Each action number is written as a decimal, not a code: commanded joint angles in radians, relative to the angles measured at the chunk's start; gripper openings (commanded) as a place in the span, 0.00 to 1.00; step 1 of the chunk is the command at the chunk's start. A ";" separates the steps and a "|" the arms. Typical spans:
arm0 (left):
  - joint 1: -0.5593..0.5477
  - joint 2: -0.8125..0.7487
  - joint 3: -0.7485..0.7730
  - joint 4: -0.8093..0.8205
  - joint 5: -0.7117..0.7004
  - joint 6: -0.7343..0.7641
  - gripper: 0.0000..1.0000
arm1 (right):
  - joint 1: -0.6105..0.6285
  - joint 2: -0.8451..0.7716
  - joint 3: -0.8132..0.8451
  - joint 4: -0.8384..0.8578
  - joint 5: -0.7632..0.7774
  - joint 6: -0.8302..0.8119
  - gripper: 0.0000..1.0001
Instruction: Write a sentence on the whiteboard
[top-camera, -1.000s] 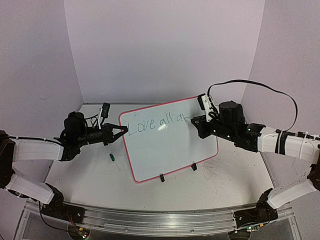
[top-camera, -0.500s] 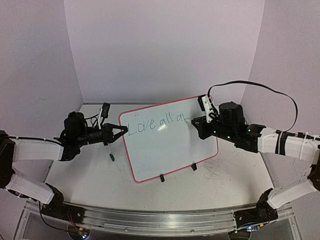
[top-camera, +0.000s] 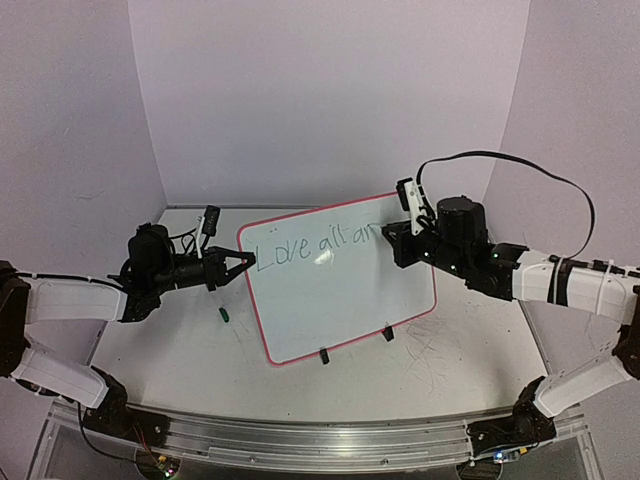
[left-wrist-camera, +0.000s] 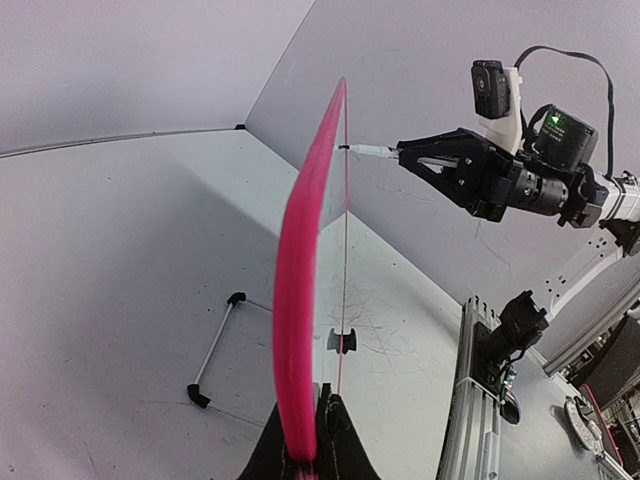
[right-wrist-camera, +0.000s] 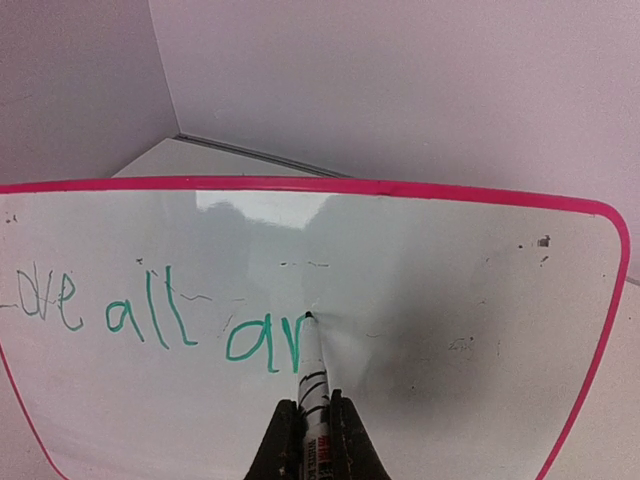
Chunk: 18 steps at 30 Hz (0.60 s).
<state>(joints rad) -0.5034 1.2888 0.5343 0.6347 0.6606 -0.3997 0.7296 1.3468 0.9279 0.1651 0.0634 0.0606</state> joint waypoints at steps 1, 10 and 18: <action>0.000 0.002 -0.010 -0.091 -0.034 0.090 0.00 | -0.002 -0.003 0.031 0.025 0.077 0.029 0.00; -0.001 0.002 -0.011 -0.091 -0.037 0.089 0.00 | -0.002 -0.059 -0.007 0.026 -0.024 0.028 0.00; -0.001 0.000 -0.004 -0.092 -0.038 0.085 0.00 | -0.007 -0.094 -0.041 0.030 -0.030 0.022 0.00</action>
<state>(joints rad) -0.5034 1.2873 0.5343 0.6357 0.6613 -0.3973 0.7288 1.2637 0.8991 0.1672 0.0365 0.0799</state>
